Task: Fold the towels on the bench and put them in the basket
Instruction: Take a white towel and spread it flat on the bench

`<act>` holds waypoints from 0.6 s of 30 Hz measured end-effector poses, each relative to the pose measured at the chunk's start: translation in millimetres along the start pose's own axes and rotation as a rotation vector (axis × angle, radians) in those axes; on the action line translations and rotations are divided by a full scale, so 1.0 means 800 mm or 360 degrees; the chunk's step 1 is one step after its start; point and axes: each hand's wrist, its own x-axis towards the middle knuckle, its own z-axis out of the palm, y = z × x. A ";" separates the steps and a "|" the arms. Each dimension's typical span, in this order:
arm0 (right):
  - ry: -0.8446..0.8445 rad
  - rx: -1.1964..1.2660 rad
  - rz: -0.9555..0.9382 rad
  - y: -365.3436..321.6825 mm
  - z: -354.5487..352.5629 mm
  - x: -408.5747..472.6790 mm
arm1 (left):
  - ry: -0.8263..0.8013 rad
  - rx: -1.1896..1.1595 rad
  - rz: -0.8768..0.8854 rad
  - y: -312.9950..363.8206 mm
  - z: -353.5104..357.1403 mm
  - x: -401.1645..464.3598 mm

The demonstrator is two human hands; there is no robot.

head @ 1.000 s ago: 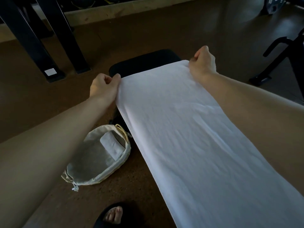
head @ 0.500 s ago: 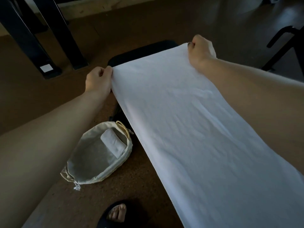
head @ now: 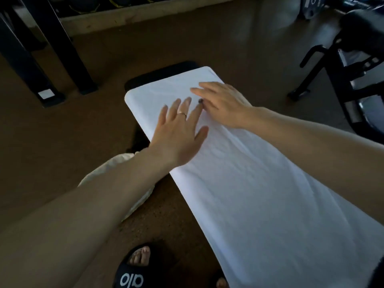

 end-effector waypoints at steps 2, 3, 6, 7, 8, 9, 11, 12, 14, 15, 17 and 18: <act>-0.0199 -0.0071 0.0000 0.011 0.002 -0.015 | -0.0164 0.0051 -0.0071 0.005 0.016 -0.008; -0.0277 -0.0075 0.0027 0.020 0.004 -0.019 | -0.0199 0.0065 -0.0098 0.001 0.022 -0.011; -0.0378 -0.0040 0.0186 0.048 0.012 -0.008 | -0.0167 0.0113 -0.0103 -0.010 0.031 -0.013; -0.0409 -0.0020 0.0299 0.055 0.010 0.000 | -0.0168 0.0125 -0.0104 -0.009 0.032 -0.012; -0.0422 -0.0024 0.0405 0.060 0.007 0.007 | -0.0180 0.0131 -0.0106 -0.007 0.033 -0.012; -0.0400 -0.0071 0.0454 0.062 0.004 0.014 | -0.0194 0.0134 -0.0113 -0.005 0.033 -0.013; -0.0253 -0.0187 0.0285 0.046 0.001 0.019 | -0.0206 0.0160 -0.0123 -0.005 0.034 -0.013; -0.0206 -0.0164 0.0099 0.032 0.002 0.018 | -0.0200 0.0175 -0.0121 -0.006 0.035 -0.013; -0.0261 -0.0065 -0.0224 0.007 0.017 0.012 | -0.0171 0.0186 -0.0111 -0.008 0.037 -0.012; -0.0302 -0.0044 -0.0289 0.002 0.023 0.013 | -0.0155 0.0182 -0.0108 -0.008 0.037 -0.011; -0.0317 0.0010 -0.0165 0.018 0.027 0.029 | -0.0160 0.0174 -0.0111 -0.007 0.037 -0.010; -0.0311 0.0037 -0.0051 0.029 0.025 0.039 | -0.0169 0.0180 -0.0118 -0.007 0.037 -0.011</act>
